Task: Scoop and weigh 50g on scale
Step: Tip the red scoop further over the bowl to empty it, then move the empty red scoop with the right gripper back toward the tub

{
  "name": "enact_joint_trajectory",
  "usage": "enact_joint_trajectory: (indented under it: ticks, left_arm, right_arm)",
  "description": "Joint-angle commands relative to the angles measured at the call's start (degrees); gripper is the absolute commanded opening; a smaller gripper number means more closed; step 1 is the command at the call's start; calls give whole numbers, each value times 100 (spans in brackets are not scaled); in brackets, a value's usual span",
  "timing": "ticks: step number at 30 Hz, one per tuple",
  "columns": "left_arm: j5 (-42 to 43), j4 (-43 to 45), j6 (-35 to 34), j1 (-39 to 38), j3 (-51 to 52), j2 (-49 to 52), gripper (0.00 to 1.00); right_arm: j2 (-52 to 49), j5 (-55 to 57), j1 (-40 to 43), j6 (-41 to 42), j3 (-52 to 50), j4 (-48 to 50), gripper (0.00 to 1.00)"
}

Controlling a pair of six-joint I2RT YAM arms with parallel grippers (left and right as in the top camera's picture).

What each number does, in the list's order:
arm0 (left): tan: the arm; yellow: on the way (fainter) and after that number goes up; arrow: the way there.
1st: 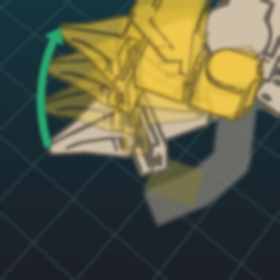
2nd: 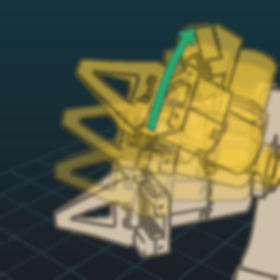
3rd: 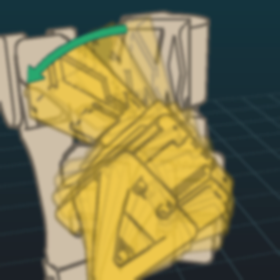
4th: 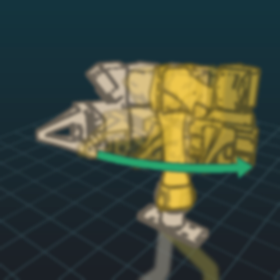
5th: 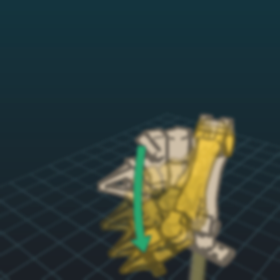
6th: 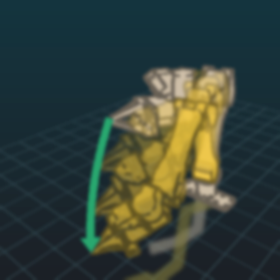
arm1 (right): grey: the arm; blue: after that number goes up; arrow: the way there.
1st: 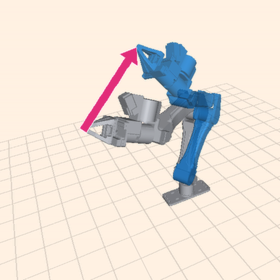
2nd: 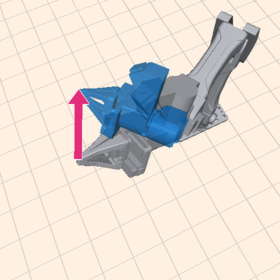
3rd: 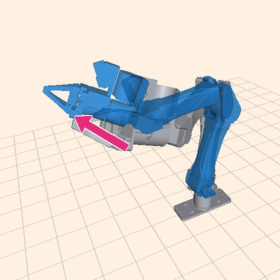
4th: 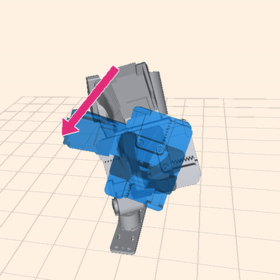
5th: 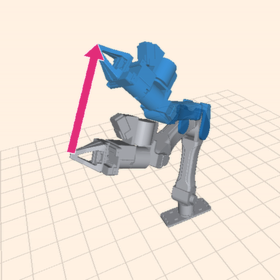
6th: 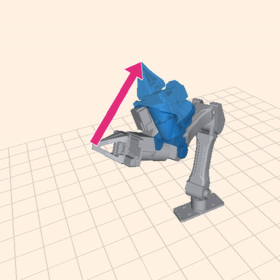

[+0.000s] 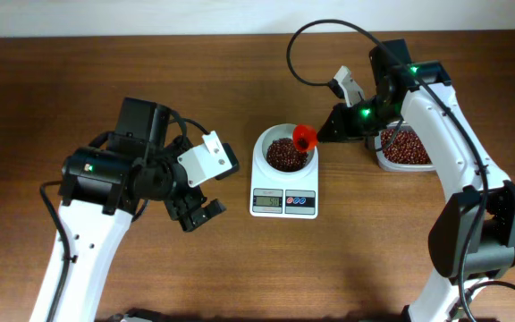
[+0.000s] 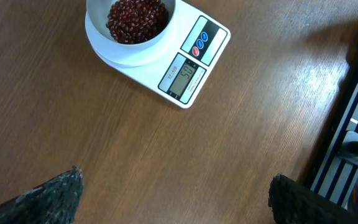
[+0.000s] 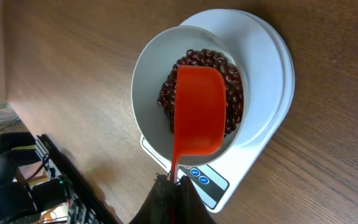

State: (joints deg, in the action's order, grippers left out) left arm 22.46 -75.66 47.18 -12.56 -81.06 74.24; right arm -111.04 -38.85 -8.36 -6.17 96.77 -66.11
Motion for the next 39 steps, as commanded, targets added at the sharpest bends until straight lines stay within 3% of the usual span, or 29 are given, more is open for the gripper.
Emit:
enact_joint_trajectory:
  ticks: [1, 23, 32, 39]
  left_arm:
    - [22, -7, 48, 24, 39, -87, 99]
    - [22, -7, 48, 24, 39, -87, 99]
    - [22, -7, 48, 24, 39, -87, 99]
    - [22, -7, 48, 24, 39, -87, 99]
  right_arm:
    - [-17, -166, -22, 2, 107, 13, 4]
    - [22, -605, 247, -105, 107, -7, 4]
    - [142, -922, 1128, -424, 107, -192, 4]
    - [149, -844, 2184, -1115, 107, -881, 4]
